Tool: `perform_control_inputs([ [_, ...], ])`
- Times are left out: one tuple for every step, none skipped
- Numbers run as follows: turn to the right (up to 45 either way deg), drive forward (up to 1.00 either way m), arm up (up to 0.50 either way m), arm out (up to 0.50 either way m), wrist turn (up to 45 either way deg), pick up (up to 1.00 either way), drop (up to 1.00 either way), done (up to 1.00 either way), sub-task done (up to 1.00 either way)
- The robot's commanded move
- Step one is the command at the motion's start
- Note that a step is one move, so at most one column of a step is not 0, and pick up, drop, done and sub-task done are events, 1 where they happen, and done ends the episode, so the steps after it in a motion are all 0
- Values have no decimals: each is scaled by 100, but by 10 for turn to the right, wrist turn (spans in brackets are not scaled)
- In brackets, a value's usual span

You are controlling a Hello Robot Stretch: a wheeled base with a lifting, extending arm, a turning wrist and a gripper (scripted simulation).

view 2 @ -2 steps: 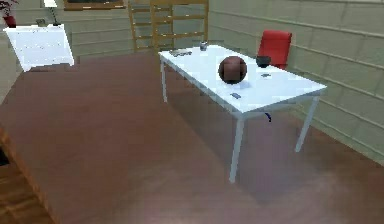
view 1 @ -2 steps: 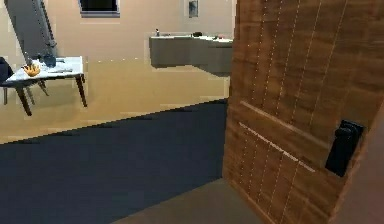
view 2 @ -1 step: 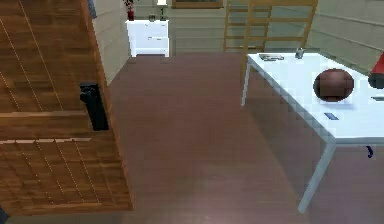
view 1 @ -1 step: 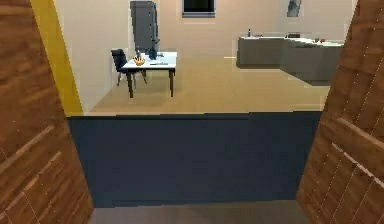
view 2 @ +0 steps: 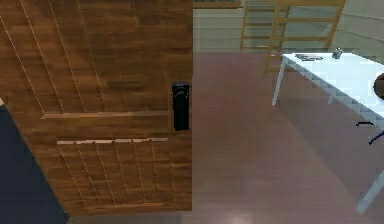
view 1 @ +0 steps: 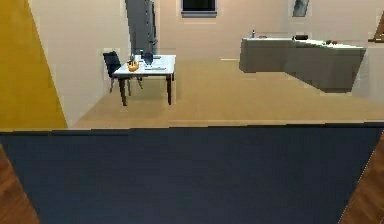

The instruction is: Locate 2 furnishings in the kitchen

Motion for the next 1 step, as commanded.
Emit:
perform_control_inputs([
  [-90,0,0,0,0,0,0,0,0],
])
